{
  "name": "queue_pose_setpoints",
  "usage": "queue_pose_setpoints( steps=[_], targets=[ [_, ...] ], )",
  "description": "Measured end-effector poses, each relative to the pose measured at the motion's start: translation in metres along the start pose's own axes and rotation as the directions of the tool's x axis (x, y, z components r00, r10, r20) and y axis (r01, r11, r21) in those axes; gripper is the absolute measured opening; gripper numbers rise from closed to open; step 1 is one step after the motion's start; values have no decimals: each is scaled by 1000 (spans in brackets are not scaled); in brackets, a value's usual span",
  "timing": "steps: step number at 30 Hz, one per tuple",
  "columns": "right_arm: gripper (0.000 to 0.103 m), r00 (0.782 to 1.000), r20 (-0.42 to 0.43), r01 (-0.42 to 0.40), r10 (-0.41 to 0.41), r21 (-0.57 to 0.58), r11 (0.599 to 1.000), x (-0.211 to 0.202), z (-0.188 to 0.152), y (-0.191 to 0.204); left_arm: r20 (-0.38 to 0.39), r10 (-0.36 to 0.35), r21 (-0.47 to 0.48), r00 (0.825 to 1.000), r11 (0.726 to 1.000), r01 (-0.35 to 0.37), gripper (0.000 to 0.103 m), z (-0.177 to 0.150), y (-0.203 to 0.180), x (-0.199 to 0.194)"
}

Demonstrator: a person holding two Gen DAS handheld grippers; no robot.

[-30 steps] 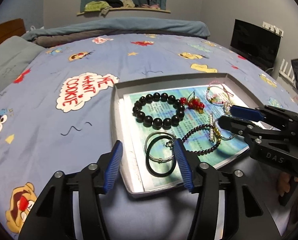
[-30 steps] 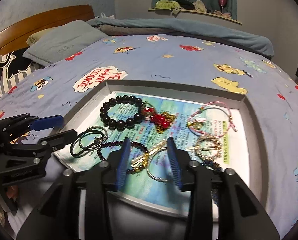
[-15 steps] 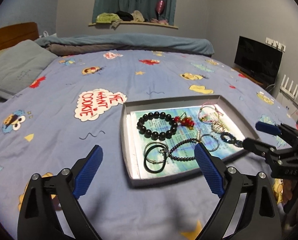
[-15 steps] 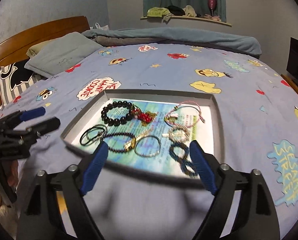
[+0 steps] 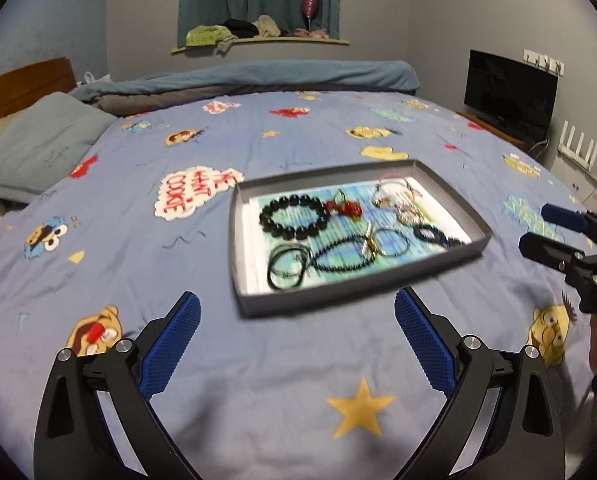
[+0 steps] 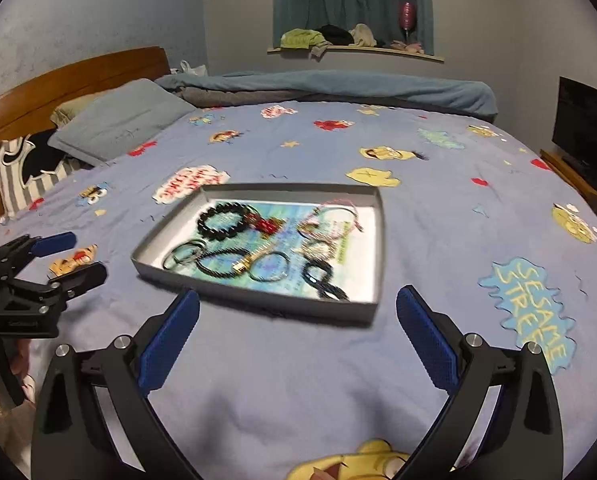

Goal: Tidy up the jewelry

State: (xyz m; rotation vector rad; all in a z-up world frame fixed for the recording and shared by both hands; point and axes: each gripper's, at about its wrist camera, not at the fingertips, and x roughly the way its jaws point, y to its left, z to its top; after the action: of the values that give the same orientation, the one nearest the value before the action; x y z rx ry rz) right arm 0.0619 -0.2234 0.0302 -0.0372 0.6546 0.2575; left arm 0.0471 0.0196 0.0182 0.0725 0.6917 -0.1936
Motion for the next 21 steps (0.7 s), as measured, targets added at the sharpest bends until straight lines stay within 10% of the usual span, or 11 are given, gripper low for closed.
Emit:
queue_pose_setpoints(
  steps=[21],
  targets=[
    [97,998,50,42,-40,-22,999,-22,-2,22,68,50,10,996,999,-51,98,2,-16,-25]
  ],
)
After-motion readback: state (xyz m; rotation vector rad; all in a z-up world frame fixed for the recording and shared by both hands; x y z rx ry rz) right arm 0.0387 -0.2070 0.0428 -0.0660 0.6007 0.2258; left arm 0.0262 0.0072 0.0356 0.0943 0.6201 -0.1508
